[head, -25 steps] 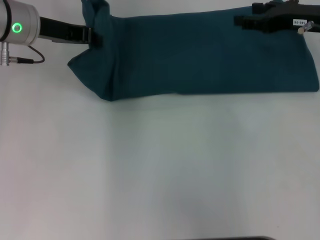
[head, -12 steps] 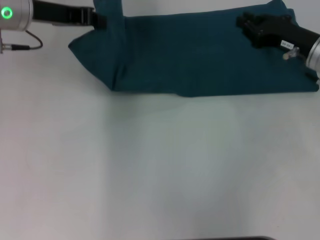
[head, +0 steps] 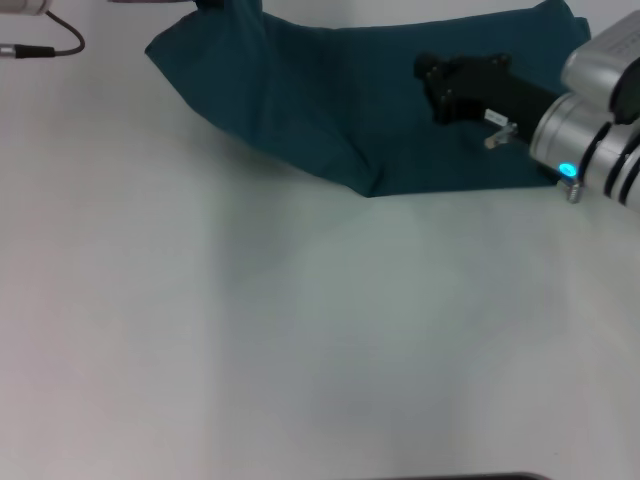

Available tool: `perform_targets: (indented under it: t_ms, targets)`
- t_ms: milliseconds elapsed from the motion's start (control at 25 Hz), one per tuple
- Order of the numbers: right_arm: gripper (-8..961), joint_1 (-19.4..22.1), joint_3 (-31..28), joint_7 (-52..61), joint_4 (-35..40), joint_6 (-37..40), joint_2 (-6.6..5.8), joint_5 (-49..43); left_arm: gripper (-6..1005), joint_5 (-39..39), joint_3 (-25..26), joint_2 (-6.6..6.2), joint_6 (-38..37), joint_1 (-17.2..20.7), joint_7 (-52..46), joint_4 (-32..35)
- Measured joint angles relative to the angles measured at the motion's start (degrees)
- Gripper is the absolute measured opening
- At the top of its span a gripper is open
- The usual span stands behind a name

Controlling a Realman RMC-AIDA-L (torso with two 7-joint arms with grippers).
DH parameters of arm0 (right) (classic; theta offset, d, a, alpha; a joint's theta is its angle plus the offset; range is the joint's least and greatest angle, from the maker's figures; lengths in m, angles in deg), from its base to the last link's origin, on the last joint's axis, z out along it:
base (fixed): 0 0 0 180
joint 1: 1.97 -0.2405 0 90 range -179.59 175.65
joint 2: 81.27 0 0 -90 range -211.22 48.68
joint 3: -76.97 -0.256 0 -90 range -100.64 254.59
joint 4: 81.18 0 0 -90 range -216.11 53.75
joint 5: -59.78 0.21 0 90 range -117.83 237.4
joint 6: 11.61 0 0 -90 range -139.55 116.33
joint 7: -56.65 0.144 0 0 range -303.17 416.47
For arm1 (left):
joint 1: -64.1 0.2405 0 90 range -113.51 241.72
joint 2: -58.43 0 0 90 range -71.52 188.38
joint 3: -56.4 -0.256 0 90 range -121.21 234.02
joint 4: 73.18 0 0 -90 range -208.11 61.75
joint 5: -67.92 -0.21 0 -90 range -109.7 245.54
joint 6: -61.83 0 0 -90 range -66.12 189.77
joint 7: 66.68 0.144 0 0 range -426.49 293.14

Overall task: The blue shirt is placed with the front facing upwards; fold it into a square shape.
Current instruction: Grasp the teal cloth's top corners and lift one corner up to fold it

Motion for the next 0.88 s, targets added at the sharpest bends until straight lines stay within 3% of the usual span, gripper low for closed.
perform_targets:
  t_ms: [280,880]
  targets:
    - [21,-4.8,-0.8,-8.1,-8.4,-2.5,0.23,1.6,11,2.0,0.2,0.37,-1.0,-0.1,-0.8,-3.3]
    - [20,-15.2,-2.7,-10.5,-19.6,-6.0,0.85,-2.1,11,4.5,-0.4,0.28,-2.1,-0.1,-1.0,-5.0]
